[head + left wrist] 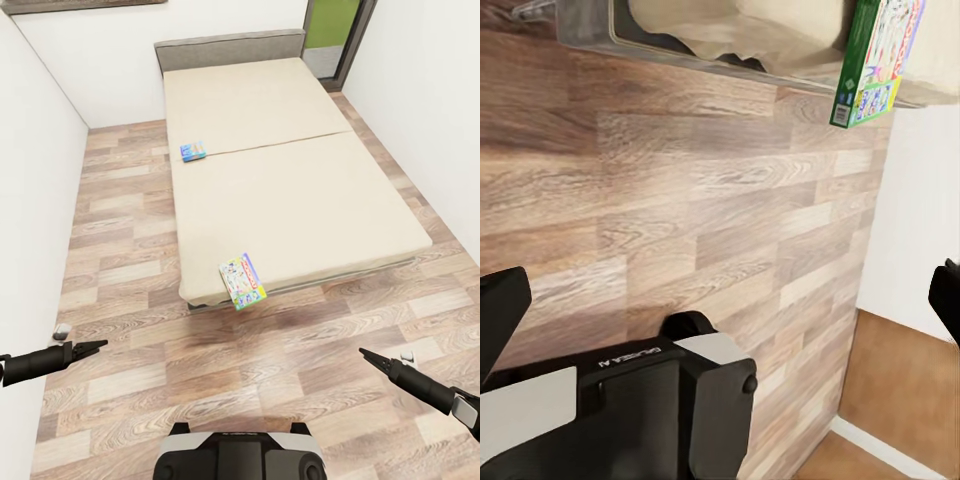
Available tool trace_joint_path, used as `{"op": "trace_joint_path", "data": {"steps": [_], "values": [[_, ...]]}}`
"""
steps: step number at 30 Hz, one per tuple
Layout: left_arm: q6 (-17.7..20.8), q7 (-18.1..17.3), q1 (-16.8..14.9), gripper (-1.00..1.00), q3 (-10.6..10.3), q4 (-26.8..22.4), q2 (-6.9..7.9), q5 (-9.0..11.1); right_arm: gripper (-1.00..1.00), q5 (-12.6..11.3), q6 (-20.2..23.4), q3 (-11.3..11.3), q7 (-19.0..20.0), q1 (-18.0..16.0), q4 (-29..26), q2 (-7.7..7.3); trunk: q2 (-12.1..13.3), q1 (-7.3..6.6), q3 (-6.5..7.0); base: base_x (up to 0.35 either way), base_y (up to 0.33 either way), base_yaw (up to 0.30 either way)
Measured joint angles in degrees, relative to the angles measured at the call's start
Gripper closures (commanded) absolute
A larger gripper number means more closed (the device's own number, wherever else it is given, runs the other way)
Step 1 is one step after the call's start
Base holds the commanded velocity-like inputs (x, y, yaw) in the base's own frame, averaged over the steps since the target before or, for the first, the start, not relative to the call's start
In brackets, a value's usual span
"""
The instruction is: Put all the toys in the child's room - the three board games (two on the bed and one on the table), the two jigsaw puzzles on the table, and the tennis ball on the table - inside the toy box on the table in the child's room.
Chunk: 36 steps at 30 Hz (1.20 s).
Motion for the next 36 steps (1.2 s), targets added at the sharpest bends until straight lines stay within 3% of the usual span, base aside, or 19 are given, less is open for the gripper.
{"op": "trace_joint_path", "data": {"steps": [10,36], "values": [[2.52,0.39,0.0,-1.0,0.03,0.01,-0.04,0.01,-1.0,0.0,-0.07,0.0,0.04,0.01,0.0,0.0,-4.02,2.2,-0.88,0.0,0.0,0.061],[2.88,0.65,0.0,-1.0,-0.04,0.0,-0.08,0.01,-1.0,-0.09,-2.17,-0.03,1.12,0.01,0.0,-0.28,-14.45,7.91,-3.12,0.0,0.0,0.008]]}}
